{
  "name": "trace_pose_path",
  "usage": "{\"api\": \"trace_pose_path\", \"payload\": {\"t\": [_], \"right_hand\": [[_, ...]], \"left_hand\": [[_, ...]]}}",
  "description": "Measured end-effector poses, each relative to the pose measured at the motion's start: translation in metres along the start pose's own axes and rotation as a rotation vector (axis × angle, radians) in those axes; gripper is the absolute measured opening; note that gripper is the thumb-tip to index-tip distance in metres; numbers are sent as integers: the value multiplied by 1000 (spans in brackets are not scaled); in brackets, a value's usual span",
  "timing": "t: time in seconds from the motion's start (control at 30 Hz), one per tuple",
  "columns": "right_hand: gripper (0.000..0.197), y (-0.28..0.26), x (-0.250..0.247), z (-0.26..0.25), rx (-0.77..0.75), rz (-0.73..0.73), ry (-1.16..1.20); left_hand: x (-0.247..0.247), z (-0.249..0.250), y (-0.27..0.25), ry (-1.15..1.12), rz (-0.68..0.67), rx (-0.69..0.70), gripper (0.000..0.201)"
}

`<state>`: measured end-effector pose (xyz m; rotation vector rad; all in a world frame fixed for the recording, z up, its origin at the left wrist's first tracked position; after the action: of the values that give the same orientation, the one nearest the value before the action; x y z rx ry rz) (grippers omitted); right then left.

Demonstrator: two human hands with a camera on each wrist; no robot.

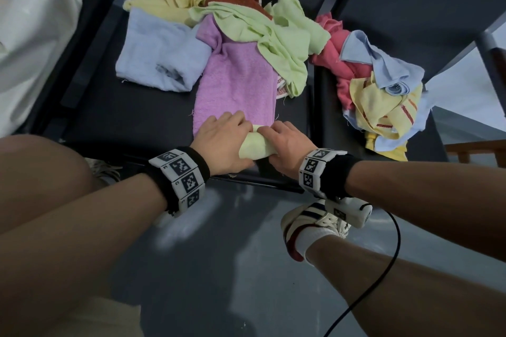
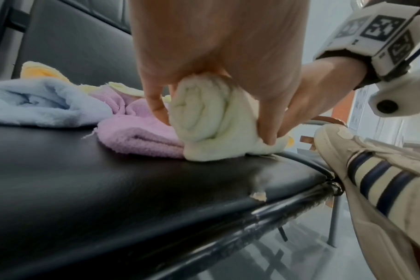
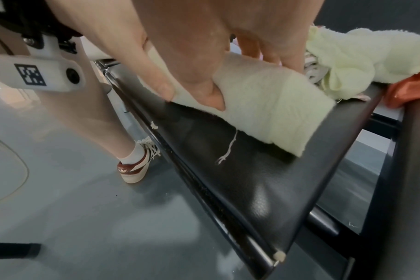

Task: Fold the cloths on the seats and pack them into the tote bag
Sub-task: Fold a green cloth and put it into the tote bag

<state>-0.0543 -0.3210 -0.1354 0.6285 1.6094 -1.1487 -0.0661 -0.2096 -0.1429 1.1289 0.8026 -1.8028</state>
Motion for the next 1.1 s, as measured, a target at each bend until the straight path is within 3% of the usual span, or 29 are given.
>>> {"api": "trace_pose_path", "payload": {"t": [0.4,0.6,0.67,0.73,0.87,1.0,1.1], "right_hand": [[42,-2,1,-3,-27,19,98],[61,-10,-6,0,-56,205,57],[60,-11,-11,2,-93,254,108],[55,-13,-12,4,-114,280,101],[62,-10,-2,3,-25,187,45],[91,-7,13,4,112,-15,-49],[96,-3,15,7,147,-55,-58]], "left_hand": [[-4,-3,-1,-2,-2,-23,46],[-7,-3,0,95,90,0,51],[-7,-1,-1,55,100,13,57],[-10,1,-1,43,127,22,51],[-12,4,1,129,192,62,42],[2,11,4,190,100,64,67],[11,17,6,247,50,22,74]]}}
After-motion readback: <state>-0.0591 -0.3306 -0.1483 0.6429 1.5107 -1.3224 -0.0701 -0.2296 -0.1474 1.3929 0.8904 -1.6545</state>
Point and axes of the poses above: each hand's wrist, its own y-axis towards the middle knuckle, its own x-axis out of the palm, z = x × y, the point moved 8 cm from there along y, towards the middle knuckle, and after that the axes turned 5 degrees about x, right-handed, at the moved point
